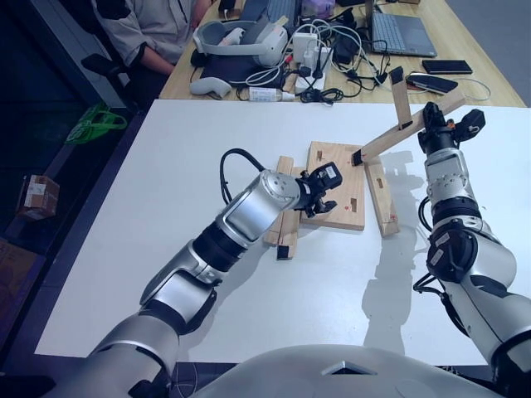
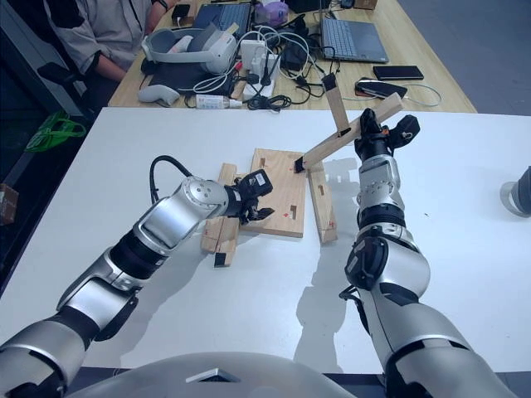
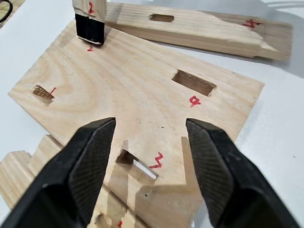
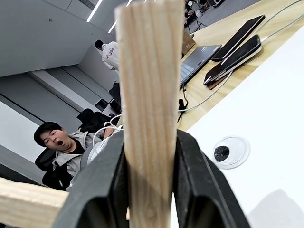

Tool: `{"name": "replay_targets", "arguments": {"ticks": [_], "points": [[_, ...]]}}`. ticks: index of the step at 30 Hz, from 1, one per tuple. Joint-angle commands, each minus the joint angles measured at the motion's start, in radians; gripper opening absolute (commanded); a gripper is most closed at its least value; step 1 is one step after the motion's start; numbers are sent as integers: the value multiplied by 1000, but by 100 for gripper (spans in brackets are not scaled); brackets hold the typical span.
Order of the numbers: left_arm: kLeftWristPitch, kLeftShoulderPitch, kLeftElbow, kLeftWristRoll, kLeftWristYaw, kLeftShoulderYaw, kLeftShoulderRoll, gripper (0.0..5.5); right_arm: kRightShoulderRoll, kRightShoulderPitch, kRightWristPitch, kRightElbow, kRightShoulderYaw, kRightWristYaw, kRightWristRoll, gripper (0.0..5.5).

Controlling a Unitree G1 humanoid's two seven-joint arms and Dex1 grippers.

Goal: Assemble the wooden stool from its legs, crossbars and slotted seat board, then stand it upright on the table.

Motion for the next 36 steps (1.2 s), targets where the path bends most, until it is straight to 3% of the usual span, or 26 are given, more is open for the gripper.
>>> {"name": "replay_targets", "arguments": {"ticks": [1,7,26,36], "points": [[-30,-25,33,53,-13,-46,2,275,9,-30,-35,23,44,-19,-57,101],[-19,-5,-24,83,-37,-42,35,275,-18,-4,-87,24,127,-65,-159,101],[-2,5,-57,124,-22,-22,34,275,35,70,-66,-210,72,-97,-52,101],[30,32,-90,126,8,-15,3,275,31,169,6,-369,132,-144,-109,101]]}}
